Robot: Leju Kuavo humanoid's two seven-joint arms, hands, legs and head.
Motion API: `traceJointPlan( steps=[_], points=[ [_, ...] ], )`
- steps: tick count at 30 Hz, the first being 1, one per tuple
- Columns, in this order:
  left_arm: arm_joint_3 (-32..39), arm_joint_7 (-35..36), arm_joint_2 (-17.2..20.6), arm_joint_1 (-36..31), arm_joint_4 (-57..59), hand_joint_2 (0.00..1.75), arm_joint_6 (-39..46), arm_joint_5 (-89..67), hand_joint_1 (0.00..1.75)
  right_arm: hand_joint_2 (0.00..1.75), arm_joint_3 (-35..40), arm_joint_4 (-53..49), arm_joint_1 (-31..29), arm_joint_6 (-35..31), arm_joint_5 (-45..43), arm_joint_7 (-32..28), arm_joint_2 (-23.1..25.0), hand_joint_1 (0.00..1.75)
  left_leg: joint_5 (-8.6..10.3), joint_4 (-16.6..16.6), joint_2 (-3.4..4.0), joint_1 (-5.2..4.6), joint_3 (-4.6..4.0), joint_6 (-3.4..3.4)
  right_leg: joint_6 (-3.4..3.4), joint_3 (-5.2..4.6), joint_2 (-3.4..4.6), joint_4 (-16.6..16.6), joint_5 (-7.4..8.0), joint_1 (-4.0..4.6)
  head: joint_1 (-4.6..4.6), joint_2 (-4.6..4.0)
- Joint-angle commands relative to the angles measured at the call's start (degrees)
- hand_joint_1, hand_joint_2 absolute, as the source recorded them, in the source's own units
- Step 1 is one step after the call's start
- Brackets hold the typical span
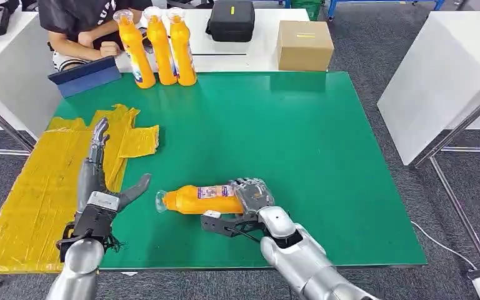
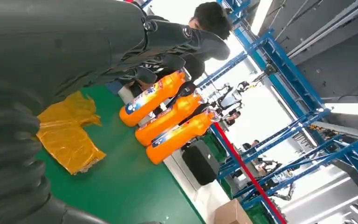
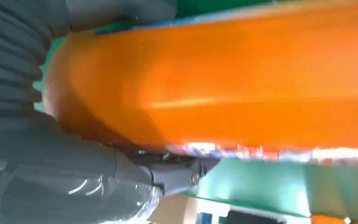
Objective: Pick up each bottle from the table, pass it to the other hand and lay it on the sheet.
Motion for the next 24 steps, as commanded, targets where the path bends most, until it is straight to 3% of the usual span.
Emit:
traceJointPlan(
  steps=[1, 5, 10, 15, 17, 24],
  points=[
    [2.14, 0.53, -0.11, 1.73, -1.86, 1.75, 0.12, -0.40, 0.00, 1.75, -7.51, -16.48, 7.56, -9.99, -2.72, -1.43, -2.14, 1.75, -0.05, 0.00, -0.07, 0.04, -0.10, -0.12, -0.04, -0.01, -0.11, -0.01, -0.07, 0.03, 0.02, 0.00],
    [2.14, 6.27, 0.28, -0.15, -0.03, 1.75, -1.73, -1.31, 0.00, 1.75, -11.37, -19.63, 8.53, -18.64, -10.45, -7.90, -0.42, 1.75, -0.07, 0.03, -0.08, 0.08, -0.18, -0.11, -0.05, 0.01, -0.14, 0.07, -0.17, 0.00, -0.02, 0.00],
    [2.00, 6.28, 0.21, -0.59, 0.68, 1.75, -1.79, -1.23, 0.00, 1.75, -11.37, -19.05, 8.21, -18.68, -10.72, -8.07, -0.31, 1.75, 0.00, 0.02, -0.05, 0.13, -0.36, -0.11, -0.05, -0.24, -0.11, 0.02, -0.07, 0.02, 0.02, 0.00],
    [0.35, 8.90, -0.37, -2.20, 2.87, 1.75, -2.30, -2.42, 0.00, 1.75, -14.19, -19.82, 9.14, -26.15, -27.07, -20.89, 2.05, 1.75, -0.02, 0.02, -0.12, 0.12, -0.35, -0.13, -0.06, -0.30, -0.18, 0.04, -0.11, 0.01, 0.00, 0.00],
    [-1.89, 10.05, -0.07, -4.64, 4.69, 1.75, -3.26, -2.86, 0.00, 1.75, -14.22, -19.94, 8.63, -27.98, -38.75, -29.66, 2.72, 1.75, 0.03, 0.02, -0.13, 0.12, -0.46, -0.07, -0.04, -0.44, -0.17, 0.03, -0.06, 0.01, 0.00, 0.00],
    [-2.23, 10.52, -0.12, -5.31, 5.09, 1.75, -3.37, -2.91, 0.00, 1.75, -13.84, -19.27, 8.05, -28.12, -39.26, -29.80, 2.74, 1.75, 0.01, 0.00, -0.03, 0.11, -0.41, -0.08, -0.03, -0.40, -0.09, 0.00, -0.05, 0.01, 0.00, 0.00]
  ],
)
